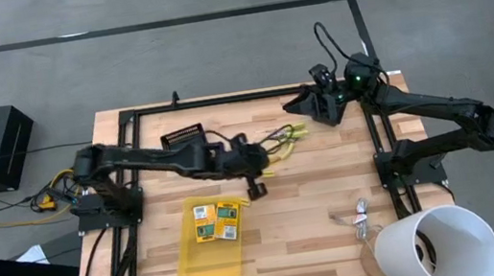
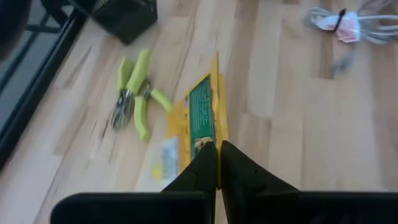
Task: Pick & Place School Supplies
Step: Put the yellow crayon box into the yellow bin
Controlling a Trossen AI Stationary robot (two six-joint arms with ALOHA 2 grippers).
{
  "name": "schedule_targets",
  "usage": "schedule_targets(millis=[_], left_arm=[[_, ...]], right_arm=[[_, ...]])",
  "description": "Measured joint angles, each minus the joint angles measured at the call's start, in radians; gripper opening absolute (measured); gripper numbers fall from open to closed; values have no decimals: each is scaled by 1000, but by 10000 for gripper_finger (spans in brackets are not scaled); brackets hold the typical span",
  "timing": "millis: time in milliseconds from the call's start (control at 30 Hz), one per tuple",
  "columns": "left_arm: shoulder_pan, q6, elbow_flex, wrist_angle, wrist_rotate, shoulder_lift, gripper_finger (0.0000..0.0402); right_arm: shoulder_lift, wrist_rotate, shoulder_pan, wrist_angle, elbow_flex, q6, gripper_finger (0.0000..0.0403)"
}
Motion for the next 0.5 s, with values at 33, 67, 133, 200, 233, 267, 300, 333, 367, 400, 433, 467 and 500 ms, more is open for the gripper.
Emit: schedule_targets(millis=[33, 67, 133, 200, 233, 267, 300, 333, 367, 400, 433, 467, 500], left_arm=[[0, -10, -17, -18, 8, -29, 1], [-4, -24, -36, -48, 17, -56, 1], [-12, -51, -71, -81, 35, -107, 1], [-25, -83, -106, -125, 55, -159, 1], [-34, -94, -123, -140, 71, -188, 1], [-43, -110, -141, -164, 85, -214, 1], [-51, -130, -158, -180, 98, -235, 1], [-63, -146, -176, -193, 110, -261, 1], [-74, -168, -193, -215, 125, -283, 1], [-82, -191, -202, -217, 142, -301, 1], [-99, -216, -216, -210, 150, -324, 1], [-115, -246, -229, -215, 163, -343, 1], [-128, -273, -240, -218, 170, -358, 1]], right_arm=[[0, 0, -3, 1, 0, 0, 127], [0, 0, -5, 3, 0, 0, 127], [0, 1, -10, 4, 0, 0, 127], [0, 0, -9, 6, 0, 0, 127], [0, 0, -9, 6, 0, 0, 127], [0, 0, -9, 9, 0, 0, 127], [0, 1, -9, 10, 0, 0, 127], [0, 1, -9, 10, 0, 0, 127], [0, 0, -9, 10, 0, 0, 127], [0, 1, -9, 9, 0, 0, 127], [0, 1, -9, 9, 0, 0, 127], [0, 1, -9, 9, 0, 1, 127], [0, 1, -9, 8, 0, 5, 127]])
